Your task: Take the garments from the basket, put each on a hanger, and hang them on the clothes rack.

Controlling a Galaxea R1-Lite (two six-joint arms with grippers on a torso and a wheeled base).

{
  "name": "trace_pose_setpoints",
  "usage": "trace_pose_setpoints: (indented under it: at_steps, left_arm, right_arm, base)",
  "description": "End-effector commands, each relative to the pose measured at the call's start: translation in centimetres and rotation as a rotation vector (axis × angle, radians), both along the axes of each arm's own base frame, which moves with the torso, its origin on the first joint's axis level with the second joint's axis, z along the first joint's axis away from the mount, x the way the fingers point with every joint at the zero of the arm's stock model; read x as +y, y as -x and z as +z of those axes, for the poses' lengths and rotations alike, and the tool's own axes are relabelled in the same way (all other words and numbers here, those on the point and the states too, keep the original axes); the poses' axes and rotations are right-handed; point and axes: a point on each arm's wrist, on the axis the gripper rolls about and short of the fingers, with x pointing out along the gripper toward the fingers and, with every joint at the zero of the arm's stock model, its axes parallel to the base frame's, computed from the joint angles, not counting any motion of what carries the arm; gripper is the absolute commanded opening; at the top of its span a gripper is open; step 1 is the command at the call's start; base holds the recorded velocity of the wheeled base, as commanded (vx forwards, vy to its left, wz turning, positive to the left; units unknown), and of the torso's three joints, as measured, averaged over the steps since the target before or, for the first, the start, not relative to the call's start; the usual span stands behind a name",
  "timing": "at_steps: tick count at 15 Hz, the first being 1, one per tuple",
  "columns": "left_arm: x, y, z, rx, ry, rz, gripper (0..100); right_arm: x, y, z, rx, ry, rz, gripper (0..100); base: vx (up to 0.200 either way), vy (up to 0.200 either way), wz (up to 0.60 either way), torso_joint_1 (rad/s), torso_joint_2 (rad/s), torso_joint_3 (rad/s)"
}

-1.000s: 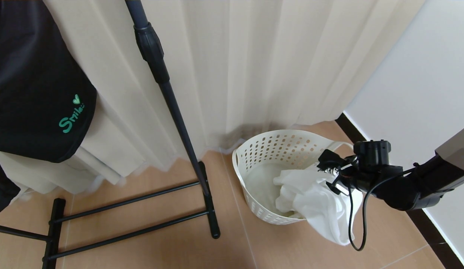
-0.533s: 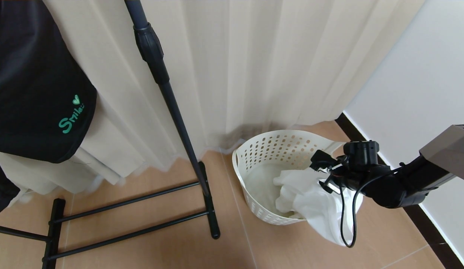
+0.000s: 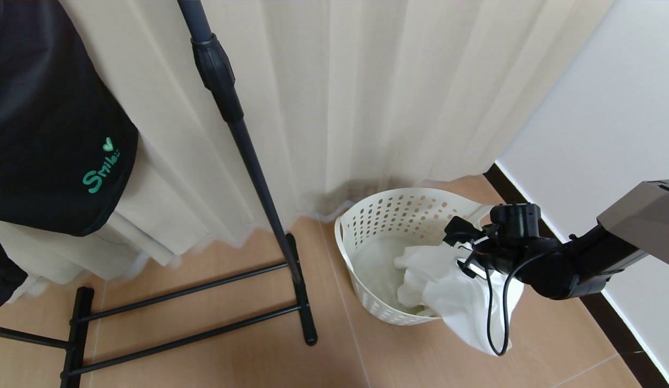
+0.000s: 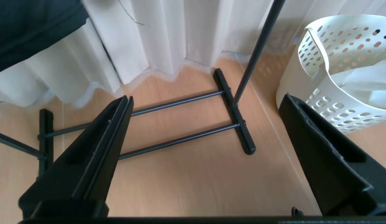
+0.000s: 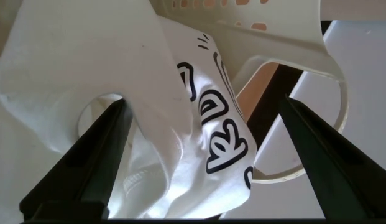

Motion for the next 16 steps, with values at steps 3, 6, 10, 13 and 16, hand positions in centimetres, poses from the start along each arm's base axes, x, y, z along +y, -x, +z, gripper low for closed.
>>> trace_pose_setpoints:
  at_steps: [3, 6, 10, 13, 16]
  left_arm:
    - [0.0, 0.0, 0.0, 0.001, 0.0, 0.002, 100]
    - [0.0, 0.0, 0.0, 0.001, 0.0, 0.0, 100]
    - [0.0, 0.0, 0.0, 0.001, 0.0, 0.0, 100]
    - [0.0, 0.0, 0.0, 0.001, 0.0, 0.0, 100]
    - [0.0, 0.0, 0.0, 0.001, 0.0, 0.0, 100]
  right_arm:
    - [0.1, 0.2, 0.0, 0.002, 0.001, 0.001, 0]
    - [0.0, 0.7, -0.2, 0.015, -0.012, -0.007, 0]
    - [0.4, 3.1, 0.2, -0.05, -0.035, 0.006, 0]
    - [0.2, 5.1, 1.1, -0.102, -0.056, 0.008, 0]
    - [0.5, 9.2, 2.8, -0.2, -0.196, -0.02, 0]
  base:
    - [0.0, 0.0, 0.0, 0.0, 0.0, 0.0]
    - [0.0, 0.0, 0.0, 0.0, 0.0, 0.0]
    - [0.0, 0.0, 0.0, 0.0, 0.0, 0.0]
    - [0.0, 0.0, 0.0, 0.0, 0.0, 0.0]
    - [0.0, 0.0, 0.0, 0.0, 0.0, 0.0]
